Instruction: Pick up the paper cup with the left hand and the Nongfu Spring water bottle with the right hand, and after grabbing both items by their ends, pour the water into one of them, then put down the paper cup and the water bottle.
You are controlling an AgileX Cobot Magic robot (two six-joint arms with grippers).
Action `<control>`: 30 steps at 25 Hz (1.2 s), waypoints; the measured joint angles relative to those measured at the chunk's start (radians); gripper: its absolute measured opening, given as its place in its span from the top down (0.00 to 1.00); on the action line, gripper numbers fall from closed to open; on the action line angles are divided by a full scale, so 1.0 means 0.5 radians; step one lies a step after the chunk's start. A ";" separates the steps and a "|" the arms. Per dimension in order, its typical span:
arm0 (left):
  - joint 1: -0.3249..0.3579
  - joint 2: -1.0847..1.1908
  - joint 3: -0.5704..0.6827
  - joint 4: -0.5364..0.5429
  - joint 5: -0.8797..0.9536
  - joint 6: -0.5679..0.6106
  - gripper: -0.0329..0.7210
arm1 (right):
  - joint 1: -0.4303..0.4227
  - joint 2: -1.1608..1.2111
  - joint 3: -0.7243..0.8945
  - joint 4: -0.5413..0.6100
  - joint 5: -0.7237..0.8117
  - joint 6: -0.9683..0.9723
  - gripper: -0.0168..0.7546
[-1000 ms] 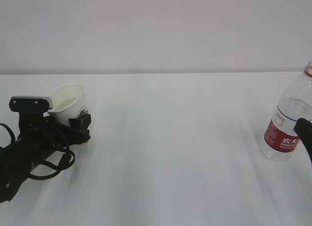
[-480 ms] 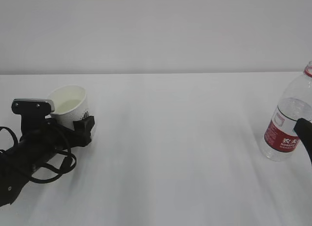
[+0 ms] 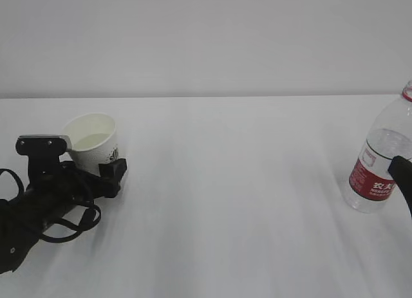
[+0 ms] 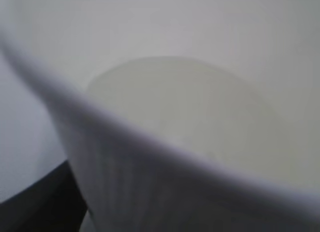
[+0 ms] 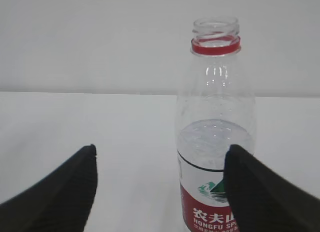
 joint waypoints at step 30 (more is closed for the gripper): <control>0.000 -0.270 0.539 0.125 0.002 -0.102 0.08 | 0.000 0.000 0.000 -0.005 -0.106 -0.004 0.21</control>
